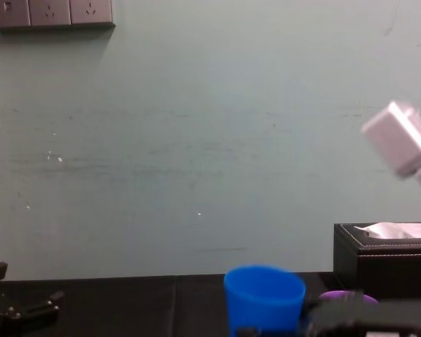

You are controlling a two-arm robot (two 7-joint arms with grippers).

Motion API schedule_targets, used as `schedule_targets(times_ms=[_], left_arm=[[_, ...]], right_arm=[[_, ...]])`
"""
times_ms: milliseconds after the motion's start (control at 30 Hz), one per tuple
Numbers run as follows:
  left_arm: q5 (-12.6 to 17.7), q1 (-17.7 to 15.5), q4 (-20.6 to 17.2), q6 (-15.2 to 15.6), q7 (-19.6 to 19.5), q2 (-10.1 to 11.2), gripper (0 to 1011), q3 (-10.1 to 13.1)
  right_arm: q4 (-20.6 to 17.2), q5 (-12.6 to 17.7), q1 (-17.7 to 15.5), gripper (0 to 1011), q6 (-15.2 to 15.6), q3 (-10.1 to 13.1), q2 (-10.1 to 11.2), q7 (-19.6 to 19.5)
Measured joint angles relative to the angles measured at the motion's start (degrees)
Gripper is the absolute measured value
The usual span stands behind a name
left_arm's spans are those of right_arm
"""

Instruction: Stack the three plastic cups sequentially using one hand.

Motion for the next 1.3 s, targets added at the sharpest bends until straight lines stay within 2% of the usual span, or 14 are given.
schedule_targets(times_ms=[200, 533, 867, 1300], left_arm=[[0.0, 0.0, 0.0, 0.0, 0.0, 0.0, 1000, 0.0], [0.0, 0.0, 0.0, 0.0, 0.0, 0.0, 1000, 0.0], [0.0, 0.0, 0.0, 0.0, 0.0, 0.0, 1000, 0.0], [0.0, 0.0, 0.0, 0.0, 0.0, 0.0, 1000, 0.0]], right_arm=[[-2.19, 1.36, 1.12, 706, 0.85, 1.99, 1.98, -0.04], [-2.49, 3.5, 1.42, 705, 1.01, 4.74, 4.49, -1.0], [-0.77, 4.61, 1.75, 706, 0.05, 6.14, 5.21, -2.29], [1.56, 4.67, 2.38, 705, 0.11, 6.15, 5.13, -3.27]])
